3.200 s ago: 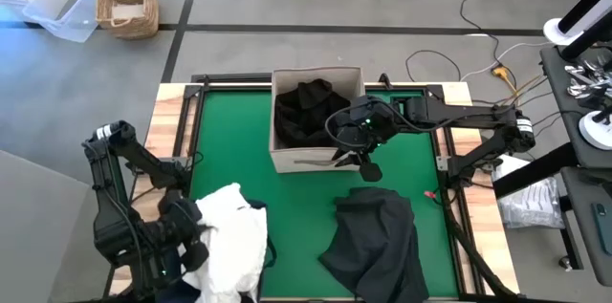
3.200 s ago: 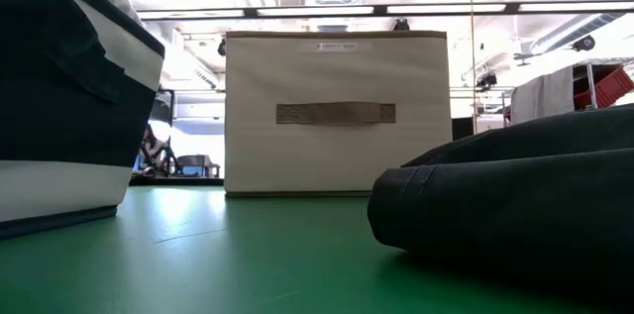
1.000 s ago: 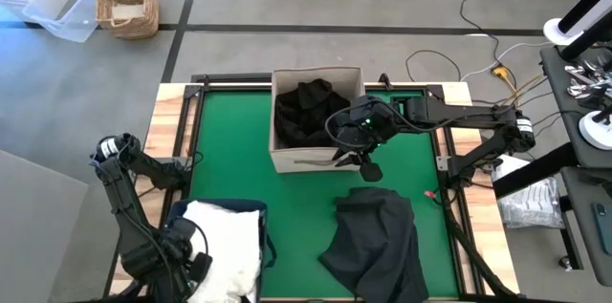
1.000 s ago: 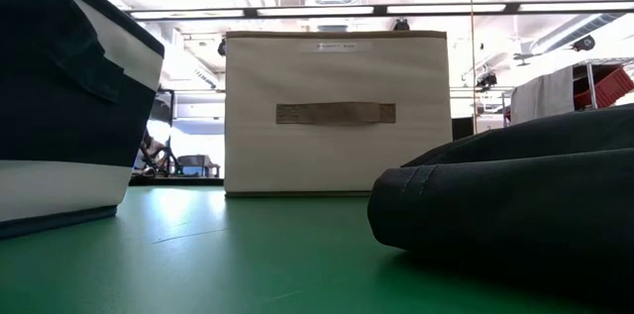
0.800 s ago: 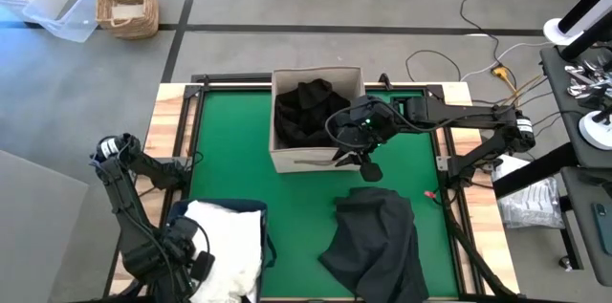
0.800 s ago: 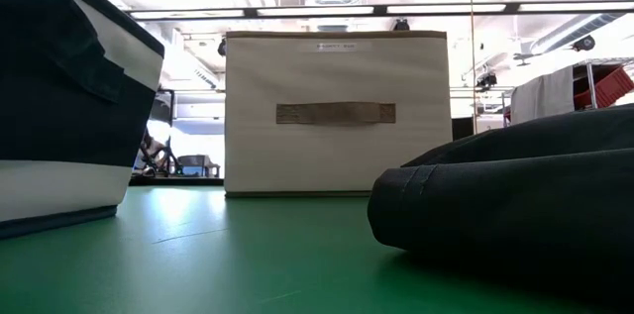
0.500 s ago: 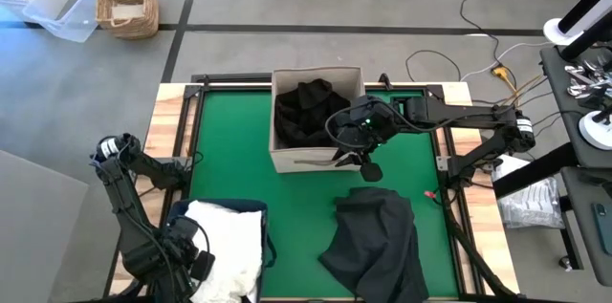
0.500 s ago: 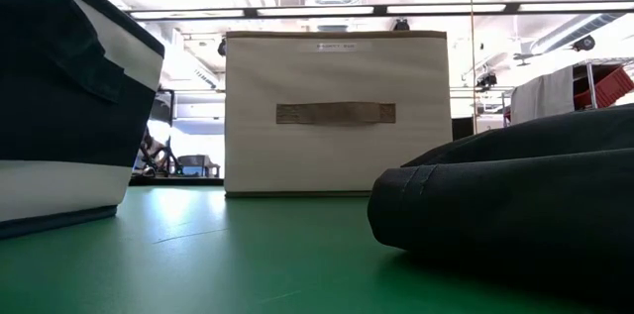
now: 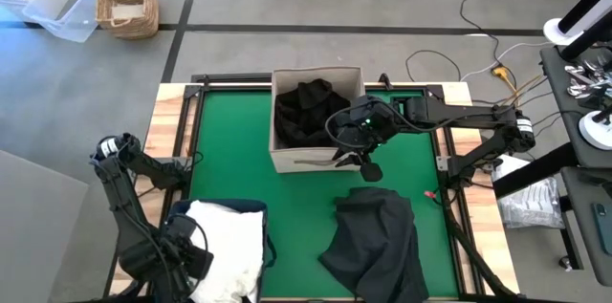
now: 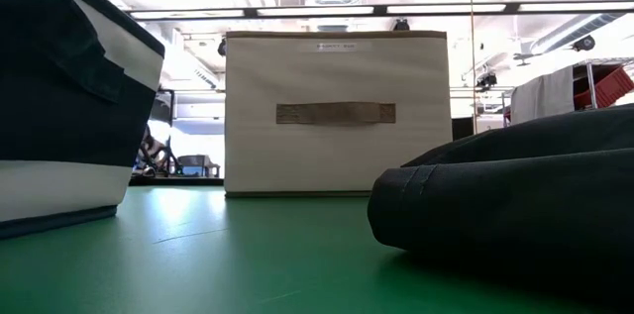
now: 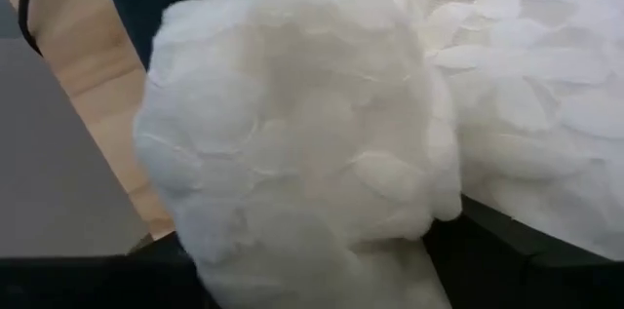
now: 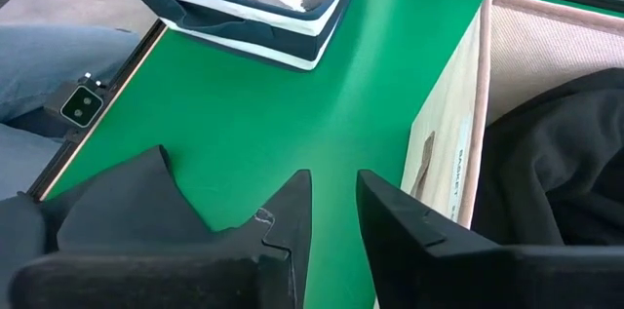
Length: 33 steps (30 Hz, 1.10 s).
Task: Sort clothes
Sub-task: Put the white dress into the blue laundry bin
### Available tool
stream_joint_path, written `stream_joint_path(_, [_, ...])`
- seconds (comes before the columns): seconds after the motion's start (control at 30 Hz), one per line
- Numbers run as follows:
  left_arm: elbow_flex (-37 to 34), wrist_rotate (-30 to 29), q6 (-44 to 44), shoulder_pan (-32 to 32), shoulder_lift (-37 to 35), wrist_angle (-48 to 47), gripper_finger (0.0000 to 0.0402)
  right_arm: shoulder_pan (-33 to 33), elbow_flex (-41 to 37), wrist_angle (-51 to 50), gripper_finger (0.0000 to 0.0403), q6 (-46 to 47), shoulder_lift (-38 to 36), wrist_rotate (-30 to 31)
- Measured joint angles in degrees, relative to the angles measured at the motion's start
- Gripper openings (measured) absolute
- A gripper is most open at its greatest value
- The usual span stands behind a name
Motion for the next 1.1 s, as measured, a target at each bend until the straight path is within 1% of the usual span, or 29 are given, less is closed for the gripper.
stream_joint_path(0.27, [4.12, 0.04, -0.81, 0.01, 0.00, 0.03, 0.0236, -0.01, 0.00, 0.00, 0.0069, -0.44, 0.00, 0.00])
stream_joint_path(0.43, [6.04, 0.09, -2.77, 0.02, 0.00, 0.04, 0.0235, -0.01, 0.00, 0.00, 0.0080, -0.44, 0.00, 0.00])
stream_joint_path(0.63, [8.59, 2.19, -3.38, 0.04, 0.00, 0.03, 0.0235, -0.01, 0.00, -0.02, 0.0093, -0.44, 0.00, 0.00])
stream_joint_path(0.8, [12.08, 3.31, -4.38, 0.04, -0.02, 0.08, 0.0235, 0.00, 0.00, -0.02, 0.0095, -0.44, 0.00, 0.00])
stream_joint_path(1.0, [18.12, 5.03, -4.50, -0.04, -0.02, 0.06, 0.0235, 0.00, 0.00, 0.00, 0.0085, -0.44, 0.00, 0.00])
stream_joint_path(1.03, [19.00, 4.57, -4.56, -0.06, -0.03, 0.09, 0.0235, -0.01, 0.00, 0.00, 0.0083, -0.44, 0.00, 0.00])
stream_joint_path(1.07, [19.60, 2.81, -4.49, -0.23, -0.07, 0.15, 0.0235, -0.02, 0.00, -0.01, 0.0081, -0.45, 0.00, 0.00])
stream_joint_path(1.1, [19.86, -0.21, -4.00, -0.40, -0.07, 0.11, 0.0235, 0.00, 0.00, 0.00, 0.0079, -0.44, 0.00, 0.00])
